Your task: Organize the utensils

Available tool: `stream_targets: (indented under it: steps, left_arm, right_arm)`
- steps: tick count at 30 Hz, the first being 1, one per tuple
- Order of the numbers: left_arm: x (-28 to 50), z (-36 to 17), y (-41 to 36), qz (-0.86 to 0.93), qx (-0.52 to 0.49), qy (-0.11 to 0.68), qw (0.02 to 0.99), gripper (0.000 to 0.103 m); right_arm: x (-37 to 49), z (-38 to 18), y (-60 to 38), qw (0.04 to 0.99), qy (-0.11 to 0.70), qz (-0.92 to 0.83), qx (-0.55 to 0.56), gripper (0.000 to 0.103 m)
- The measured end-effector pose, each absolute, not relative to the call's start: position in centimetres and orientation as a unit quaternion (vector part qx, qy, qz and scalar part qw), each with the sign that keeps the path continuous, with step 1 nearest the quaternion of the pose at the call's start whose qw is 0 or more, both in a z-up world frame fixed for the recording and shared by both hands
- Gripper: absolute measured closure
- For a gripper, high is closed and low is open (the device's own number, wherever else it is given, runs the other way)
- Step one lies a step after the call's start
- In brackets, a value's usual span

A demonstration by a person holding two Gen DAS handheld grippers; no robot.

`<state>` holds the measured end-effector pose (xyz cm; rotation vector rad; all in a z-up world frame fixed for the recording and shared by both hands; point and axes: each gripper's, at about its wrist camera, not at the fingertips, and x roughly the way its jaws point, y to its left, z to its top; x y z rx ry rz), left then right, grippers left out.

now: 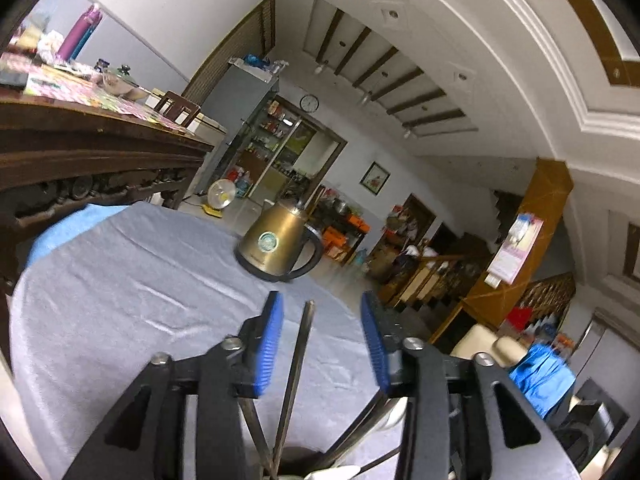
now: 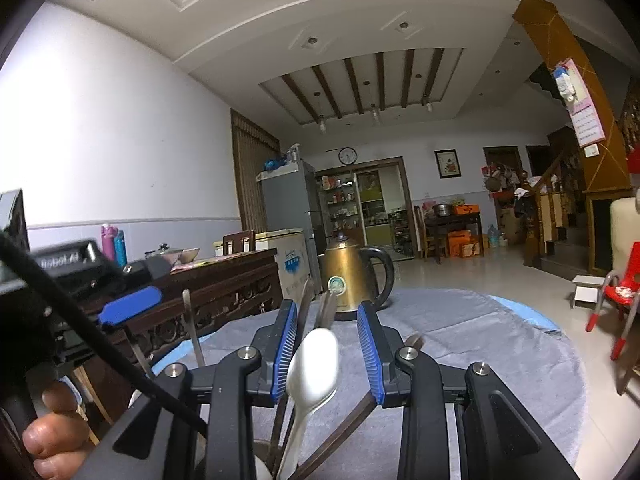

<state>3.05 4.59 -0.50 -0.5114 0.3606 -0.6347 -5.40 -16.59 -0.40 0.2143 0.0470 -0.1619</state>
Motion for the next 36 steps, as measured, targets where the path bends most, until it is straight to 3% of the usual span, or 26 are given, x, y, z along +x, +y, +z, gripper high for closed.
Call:
stream_targets:
  steps: [3,5,7,10,16,23,28,36]
  left_arm:
    - [1.8,0.5,4.4,-0.284,-0.205,0.175,0.920,0.041]
    - [1.0,1.2,4.3,-0.271,-0.175,0.169,0.931,0.033]
    - [0.2,2.2,4.1,-0.255,-0.143,0.163,0.942,0.026]
    - [-0.7,3.4,3.8,-0.236,-0.104,0.174,0.950,0.018]
    - [-2.2,4.8,4.3,-0.183,-0.040,0.197,0.962,0.014]
    - [-4.2,5.9,3.7,-0.131,0.036,0.187,0.973,0.011]
    - [-5.0,6.7,3.7,-0.108,0.056,0.181,0.976,0.005]
    - [-5.6,7.1,3.8,-0.079,0.078,0.189,0.976,0.004]
  right_arm:
    - [-6.3,0.6,-17.5,0.990,0.022,-0.098,0.100,0.068]
    - [-7.1,1.4,-18.1,0.989,0.017,-0.111,0.095,0.057]
    - [-7.9,2.3,-18.4,0.988,0.010,-0.123,0.093,0.039]
    - [-9.5,3.6,-18.8,0.986,-0.009,-0.137,0.090,0.038]
    - [-11.9,5.6,-19.5,0.985,-0.005,-0.140,0.098,0.032]
    - [-13.2,6.8,-18.9,0.987,0.032,-0.136,0.082,0.026]
    - [-13.8,7.1,-18.9,0.985,0.070,-0.126,0.092,0.025]
    - [-14.6,7.3,-18.6,0.981,0.124,-0.120,0.092,0.023]
